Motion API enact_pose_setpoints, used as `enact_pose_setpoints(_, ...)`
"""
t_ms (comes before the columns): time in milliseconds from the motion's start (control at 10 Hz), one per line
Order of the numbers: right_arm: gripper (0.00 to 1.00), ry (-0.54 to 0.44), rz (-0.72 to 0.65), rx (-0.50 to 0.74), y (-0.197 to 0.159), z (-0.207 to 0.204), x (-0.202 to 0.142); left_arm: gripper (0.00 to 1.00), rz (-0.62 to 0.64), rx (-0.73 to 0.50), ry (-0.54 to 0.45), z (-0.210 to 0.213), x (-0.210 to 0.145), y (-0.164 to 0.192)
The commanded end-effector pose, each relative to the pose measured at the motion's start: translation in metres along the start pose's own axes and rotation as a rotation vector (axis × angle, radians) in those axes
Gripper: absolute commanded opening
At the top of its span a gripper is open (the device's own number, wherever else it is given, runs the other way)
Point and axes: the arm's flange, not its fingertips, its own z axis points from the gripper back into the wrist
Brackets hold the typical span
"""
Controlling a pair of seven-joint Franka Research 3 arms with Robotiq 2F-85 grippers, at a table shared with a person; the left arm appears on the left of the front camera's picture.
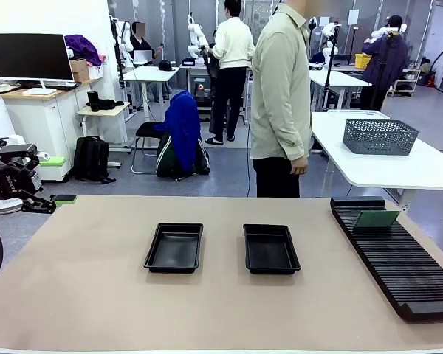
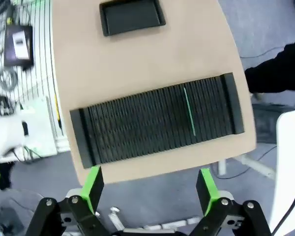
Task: Inspect and transfer BCBs to ESD trays.
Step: Pick up the Blank PCB from the PCB Rack and place it in the left ESD tray.
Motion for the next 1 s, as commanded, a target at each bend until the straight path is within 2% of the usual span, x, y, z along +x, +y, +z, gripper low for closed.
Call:
enact_pose_setpoints(0,1.0,0.079,0.186,-0.056,0.008,-0.011,0.007,1.0,-0.002,0.006,-0.005,0.001,-0.001,0.0)
enact_pose_setpoints(200,1.0,0.144,0.292,-0.082,0.004,-0.016,0.018,1.0,-0.002,0.006,-0.005,0.001,-0.001,0.0)
enact_pose_setpoints(600,1.0,0.29,0.247,-0.151,-0.003,-0.03,0.033,1.0,-0.002,0.006,-0.005,0.001,-0.001,0.0)
enact_pose_setpoints(800,1.0,0.3,0.232,-0.151,-0.006,-0.032,0.035,1.0,-0.002,0.006,-0.005,0.001,-0.001,0.0)
enact_pose_setpoints(900,1.0,0.257,0.221,-0.151,-0.008,-0.029,0.036,1.0,-0.002,0.006,-0.005,0.001,-0.001,0.0)
